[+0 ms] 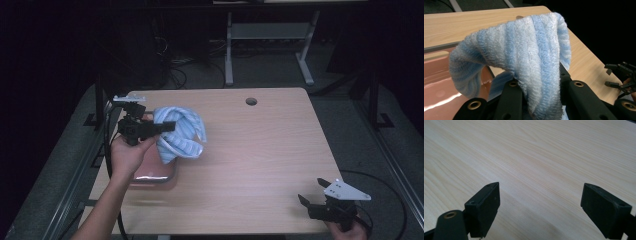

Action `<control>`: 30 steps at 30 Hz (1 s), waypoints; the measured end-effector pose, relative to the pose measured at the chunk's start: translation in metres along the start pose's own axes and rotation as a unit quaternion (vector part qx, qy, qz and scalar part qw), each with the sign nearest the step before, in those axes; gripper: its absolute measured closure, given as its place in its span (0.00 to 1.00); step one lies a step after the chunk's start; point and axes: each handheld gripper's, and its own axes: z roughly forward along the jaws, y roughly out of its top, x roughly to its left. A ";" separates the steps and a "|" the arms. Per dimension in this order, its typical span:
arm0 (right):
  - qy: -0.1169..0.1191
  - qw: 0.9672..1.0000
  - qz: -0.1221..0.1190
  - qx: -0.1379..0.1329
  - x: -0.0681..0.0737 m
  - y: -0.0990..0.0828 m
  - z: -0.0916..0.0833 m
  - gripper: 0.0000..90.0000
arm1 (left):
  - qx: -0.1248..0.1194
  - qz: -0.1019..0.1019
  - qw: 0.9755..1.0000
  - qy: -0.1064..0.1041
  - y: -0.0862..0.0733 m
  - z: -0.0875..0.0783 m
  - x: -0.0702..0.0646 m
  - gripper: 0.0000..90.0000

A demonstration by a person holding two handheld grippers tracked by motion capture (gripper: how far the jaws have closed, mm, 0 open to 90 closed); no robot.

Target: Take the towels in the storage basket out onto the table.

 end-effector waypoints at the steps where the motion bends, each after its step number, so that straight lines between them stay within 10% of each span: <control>1: 0.000 1.000 0.001 0.000 0.000 0.000 0.000 0.17 | 0.000 -0.001 1.000 0.000 0.000 0.001 -0.001 0.81; 30: -0.004 1.000 0.003 -0.004 -0.002 -0.001 -0.004 0.17 | 0.013 0.021 0.999 -0.021 0.007 0.025 -0.021 0.81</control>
